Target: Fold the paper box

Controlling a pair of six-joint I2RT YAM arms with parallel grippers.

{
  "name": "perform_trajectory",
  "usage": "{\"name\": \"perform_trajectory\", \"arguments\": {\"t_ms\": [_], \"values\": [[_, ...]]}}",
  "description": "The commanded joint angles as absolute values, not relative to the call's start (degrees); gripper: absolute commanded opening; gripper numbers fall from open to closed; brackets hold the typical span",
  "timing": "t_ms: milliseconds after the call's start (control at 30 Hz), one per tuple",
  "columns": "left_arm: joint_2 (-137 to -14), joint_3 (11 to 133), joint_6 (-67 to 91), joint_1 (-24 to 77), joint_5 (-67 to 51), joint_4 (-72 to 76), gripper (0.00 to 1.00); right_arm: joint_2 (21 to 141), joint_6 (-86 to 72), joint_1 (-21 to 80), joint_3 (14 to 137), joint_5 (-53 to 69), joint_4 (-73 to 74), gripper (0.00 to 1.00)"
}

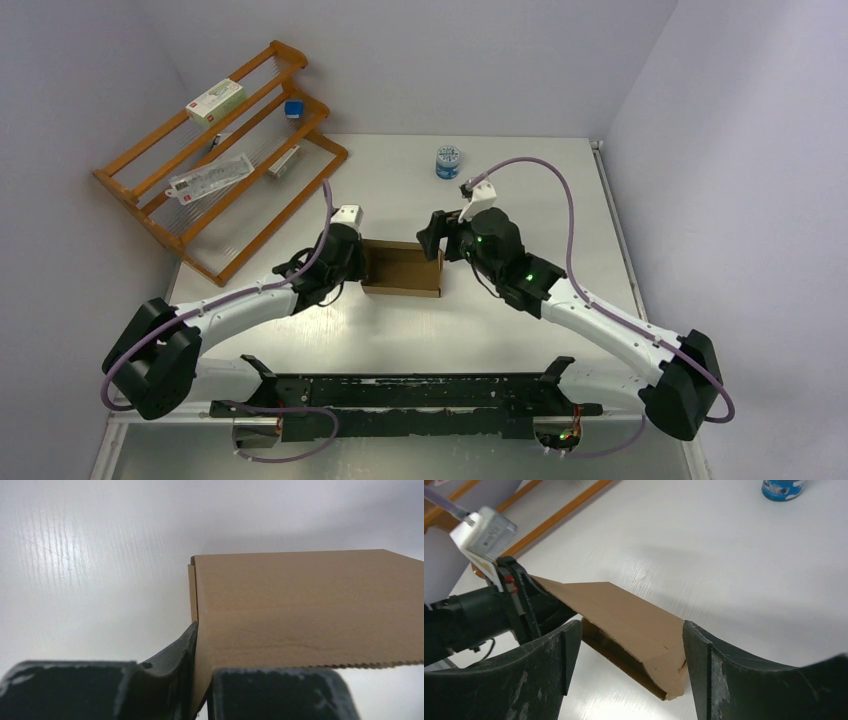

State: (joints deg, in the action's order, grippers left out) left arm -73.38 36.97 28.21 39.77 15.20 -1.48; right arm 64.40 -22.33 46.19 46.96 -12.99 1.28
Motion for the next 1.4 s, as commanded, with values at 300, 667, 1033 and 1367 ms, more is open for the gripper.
{"name": "perform_trajectory", "arguments": {"t_ms": [300, 667, 1033, 1367], "values": [[-71.59, 33.54, 25.56, 41.75, 20.4, 7.64, 0.24, 70.83, -20.95, 46.32, 54.44, -13.98, 4.85, 0.75], [-63.74, 29.26, 26.88, 41.81, 17.91, 5.39, 0.44, 73.37, -16.0, 45.76, 58.5, -14.39, 4.66, 0.73], [-51.45, 24.97, 32.35, 41.83, 9.89, 0.39, 0.54, 86.08, -12.07, 45.82, 70.28, -10.34, 5.85, 0.7], [-37.24, 27.85, 36.69, 41.75, 11.19, -13.33, 0.54, 90.54, -9.89, 46.05, 69.27, -8.54, 9.25, 0.67]]}}
